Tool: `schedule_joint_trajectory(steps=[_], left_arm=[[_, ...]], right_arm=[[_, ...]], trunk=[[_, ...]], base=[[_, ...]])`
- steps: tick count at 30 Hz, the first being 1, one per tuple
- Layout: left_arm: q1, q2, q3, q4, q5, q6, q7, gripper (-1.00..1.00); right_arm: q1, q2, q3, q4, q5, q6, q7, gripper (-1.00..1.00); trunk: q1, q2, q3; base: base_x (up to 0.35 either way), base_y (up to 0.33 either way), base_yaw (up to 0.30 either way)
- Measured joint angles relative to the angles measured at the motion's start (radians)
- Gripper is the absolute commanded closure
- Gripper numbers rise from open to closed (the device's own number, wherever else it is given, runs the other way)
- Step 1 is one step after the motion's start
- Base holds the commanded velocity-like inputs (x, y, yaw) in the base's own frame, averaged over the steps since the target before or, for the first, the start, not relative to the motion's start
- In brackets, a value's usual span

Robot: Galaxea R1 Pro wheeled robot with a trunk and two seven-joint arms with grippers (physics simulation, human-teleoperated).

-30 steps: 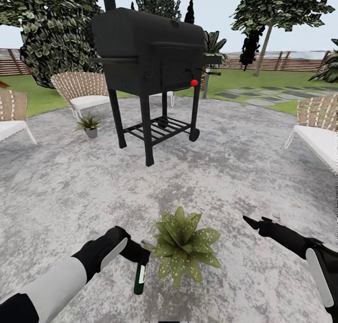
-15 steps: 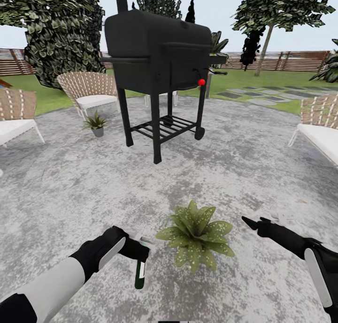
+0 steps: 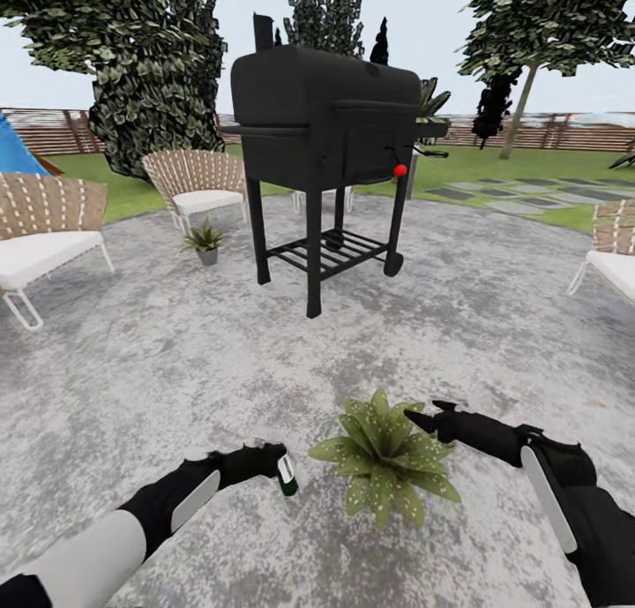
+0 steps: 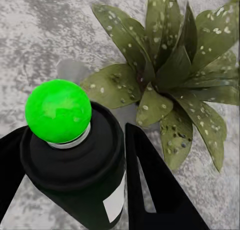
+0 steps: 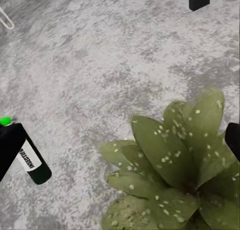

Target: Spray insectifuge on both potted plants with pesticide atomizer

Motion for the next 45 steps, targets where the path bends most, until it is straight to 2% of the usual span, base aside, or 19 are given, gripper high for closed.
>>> schedule_joint_trajectory(steps=[2, 4, 7, 8, 9, 11, 15, 17, 19, 21, 22, 24, 27, 29, 31, 33, 36, 45], left_arm=[[0.001, 0.005, -0.004, 0.018, -0.004, -0.045, -0.011, 1.00], [0.001, 0.009, -0.009, 0.015, -0.006, -0.043, -0.018, 1.00], [0.001, 0.007, -0.011, 0.015, -0.007, -0.040, -0.021, 1.00], [0.001, 0.002, -0.015, 0.014, -0.009, -0.039, -0.022, 1.00], [0.001, 0.000, -0.044, 0.010, -0.015, -0.033, -0.037, 1.00], [0.001, 0.021, -0.106, -0.020, -0.021, -0.023, -0.147, 1.00], [0.001, 0.030, -0.119, -0.016, -0.023, -0.047, -0.202, 1.00], [0.001, 0.031, -0.120, -0.007, -0.024, -0.049, -0.268, 1.00], [0.001, 0.029, -0.122, 0.030, -0.028, -0.071, -0.333, 1.00], [0.001, 0.023, -0.127, 0.050, -0.091, -0.091, -0.352, 1.00], [0.001, 0.020, -0.129, 0.053, -0.120, -0.094, -0.354, 1.00], [0.001, 0.017, -0.129, 0.055, -0.147, -0.099, -0.356, 1.00], [0.001, 0.016, -0.130, 0.055, -0.156, -0.102, -0.357, 1.00], [0.001, 0.017, -0.129, 0.056, -0.157, -0.117, -0.356, 1.00], [0.001, 0.018, -0.130, 0.056, -0.157, -0.187, -0.357, 1.00], [0.012, 0.029, -0.143, 0.045, -0.155, -0.176, -0.368, 1.00], [0.012, 0.045, -0.141, 0.040, -0.154, -0.164, -0.383, 1.00], [0.012, 0.050, -0.136, 0.024, -0.154, -0.164, -0.433, 1.00]], right_arm=[[-0.024, -0.002, 0.007, 0.000, 0.000, 0.000, -0.002, -1.00], [-0.033, -0.001, 0.008, 0.000, 0.000, 0.002, -0.002, -1.00], [-0.116, 0.000, 0.028, 0.000, -0.001, 0.054, -0.004, -1.00], [-0.143, 0.000, 0.050, 0.001, -0.001, 0.072, -0.003, -1.00], [-0.161, 0.002, 0.097, 0.001, -0.001, 0.080, -0.003, -1.00], [-0.171, 0.004, 0.220, 0.008, -0.002, 0.086, -0.005, -1.00], [-0.173, 0.004, 0.285, 0.016, -0.002, 0.085, -0.003, -1.00], [-0.173, 0.004, 0.330, 0.016, -0.002, 0.092, 0.000, -1.00], [-0.173, 0.001, 0.394, 0.016, -0.001, 0.124, 0.002, -1.00], [-0.176, -0.001, 0.413, 0.015, 0.000, 0.257, 0.001, -1.00], [-0.178, 0.000, 0.416, 0.014, -0.001, 0.288, 0.002, -1.00], [-0.180, 0.002, 0.438, 0.013, -0.002, 0.305, 0.002, -1.00], [-0.181, 0.002, 0.520, 0.012, -0.001, 0.244, 0.002, -1.00], [-0.181, 0.003, 0.536, 0.014, 0.000, 0.227, 0.000, -1.00], [-0.181, 0.004, 0.549, 0.015, 0.000, 0.210, 0.000, -1.00], [-0.186, -0.001, 0.545, 0.018, -0.001, 0.214, 0.006, -1.00], [-0.186, 0.000, 0.544, 0.018, -0.001, 0.210, 0.004, -1.00], [-0.186, 0.001, 0.543, 0.031, 0.010, 0.178, -0.001, -1.00]], trunk=[[-0.001, 0.000, 0.008], [-0.002, 0.001, 0.017], [-0.003, 0.002, 0.029], [-0.004, 0.002, 0.033], [-0.004, 0.002, 0.036], [-0.005, 0.003, 0.044], [-0.007, 0.003, 0.060], [-0.008, 0.004, 0.067], [-0.008, 0.004, 0.075], [-0.009, 0.005, 0.083], [-0.010, 0.005, 0.087], [-0.011, 0.006, 0.094], [-0.012, 0.006, 0.106], [-0.013, 0.007, 0.114], [-0.013, 0.007, 0.118], [-0.013, 0.007, 0.118], [-0.013, 0.007, 0.118], [-0.013, 0.007, 0.118]], base=[[0.000, 0.000, 0.270], [0.000, 0.000, 0.270], [0.000, 0.000, 0.270], [0.000, 0.000, 0.140], [0.000, 0.000, 0.057], [0.000, 0.000, 0.011], [0.000, 0.000, 0.001], [0.000, 0.000, 0.000], [0.000, 0.000, 0.000], [0.000, 0.000, 0.000], [0.000, 0.000, 0.000], [0.000, 0.000, 0.000], [0.000, 0.000, 0.000], [0.000, 0.000, 0.000], [0.000, 0.000, 0.000], [0.000, 0.000, 0.000], [0.000, 0.000, 0.000], [0.000, 0.000, 0.000]])
